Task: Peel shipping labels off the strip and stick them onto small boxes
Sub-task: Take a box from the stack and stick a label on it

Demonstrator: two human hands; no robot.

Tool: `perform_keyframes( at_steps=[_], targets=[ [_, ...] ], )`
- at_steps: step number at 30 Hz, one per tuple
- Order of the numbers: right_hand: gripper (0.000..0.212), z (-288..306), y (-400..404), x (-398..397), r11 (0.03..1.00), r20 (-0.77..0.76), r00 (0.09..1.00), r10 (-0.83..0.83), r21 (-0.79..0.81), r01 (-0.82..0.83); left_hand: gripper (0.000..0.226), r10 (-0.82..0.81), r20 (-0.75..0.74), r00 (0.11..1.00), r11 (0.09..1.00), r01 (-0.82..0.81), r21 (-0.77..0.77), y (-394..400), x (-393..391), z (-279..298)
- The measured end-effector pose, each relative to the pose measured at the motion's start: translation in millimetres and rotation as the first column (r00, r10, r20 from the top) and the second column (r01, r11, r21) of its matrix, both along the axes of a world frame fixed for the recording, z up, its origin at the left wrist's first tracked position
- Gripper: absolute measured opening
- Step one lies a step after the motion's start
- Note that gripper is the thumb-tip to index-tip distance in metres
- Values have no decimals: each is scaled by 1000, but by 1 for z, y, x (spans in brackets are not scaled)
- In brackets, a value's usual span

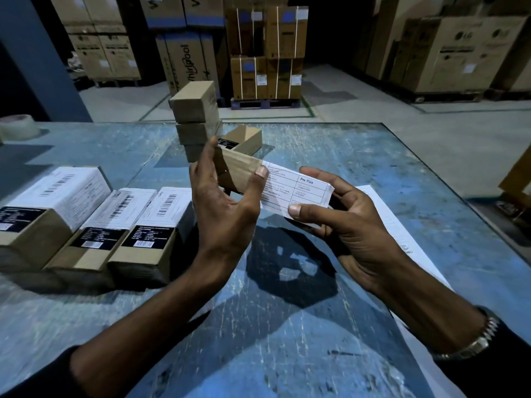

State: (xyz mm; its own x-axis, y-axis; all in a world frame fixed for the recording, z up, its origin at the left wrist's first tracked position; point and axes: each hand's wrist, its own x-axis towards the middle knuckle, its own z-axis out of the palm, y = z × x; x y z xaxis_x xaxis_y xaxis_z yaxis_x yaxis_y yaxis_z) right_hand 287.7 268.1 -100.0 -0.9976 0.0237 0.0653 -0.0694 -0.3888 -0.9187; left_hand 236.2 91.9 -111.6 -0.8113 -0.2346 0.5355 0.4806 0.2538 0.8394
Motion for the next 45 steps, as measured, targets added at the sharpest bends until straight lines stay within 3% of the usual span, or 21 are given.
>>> perform_keyframes(
  at_steps=[3,7,13,20,24,27,30,32,40,45],
  targets=[
    [76,0,1,-1,1000,0,1000,14,2,-14,72,12,20,1000,1000,-12,0,-2,-2,0],
    [77,-1,1,-3,1000,4,1000,19,20,-19,77,-24,44,999,1000,23,14,-2,1,3],
    [73,-2,-4,0,996,-38,999,22,83,-19,116,-21,48,999,1000,21,-3,5,8,2],
    [68,-3,-3,0,998,0,998,58,-39,-58,66,91,-86,992,993,-84,80,0,-2,8],
    [68,-2,1,-4,997,18,998,55,-46,-54,52,104,-55,993,993,-100,70,2,-1,11],
    [66,2,6,-6,998,-13,999,33,-62,-34,55,71,-10,997,995,-70,64,0,2,8],
    [64,8,13,-5,998,-39,999,9,-68,-11,82,-17,-7,1000,1000,17,-13,0,6,8],
    [63,10,16,-4,999,-40,999,-2,-51,0,87,-76,16,997,997,77,-23,1,8,12],
    [53,17,19,-2,995,0,998,-68,-70,68,71,-308,227,924,943,265,199,-7,3,15],
    [79,11,12,-4,967,-109,971,-215,114,227,68,-244,221,944,970,238,56,-1,6,6]
  ],
)
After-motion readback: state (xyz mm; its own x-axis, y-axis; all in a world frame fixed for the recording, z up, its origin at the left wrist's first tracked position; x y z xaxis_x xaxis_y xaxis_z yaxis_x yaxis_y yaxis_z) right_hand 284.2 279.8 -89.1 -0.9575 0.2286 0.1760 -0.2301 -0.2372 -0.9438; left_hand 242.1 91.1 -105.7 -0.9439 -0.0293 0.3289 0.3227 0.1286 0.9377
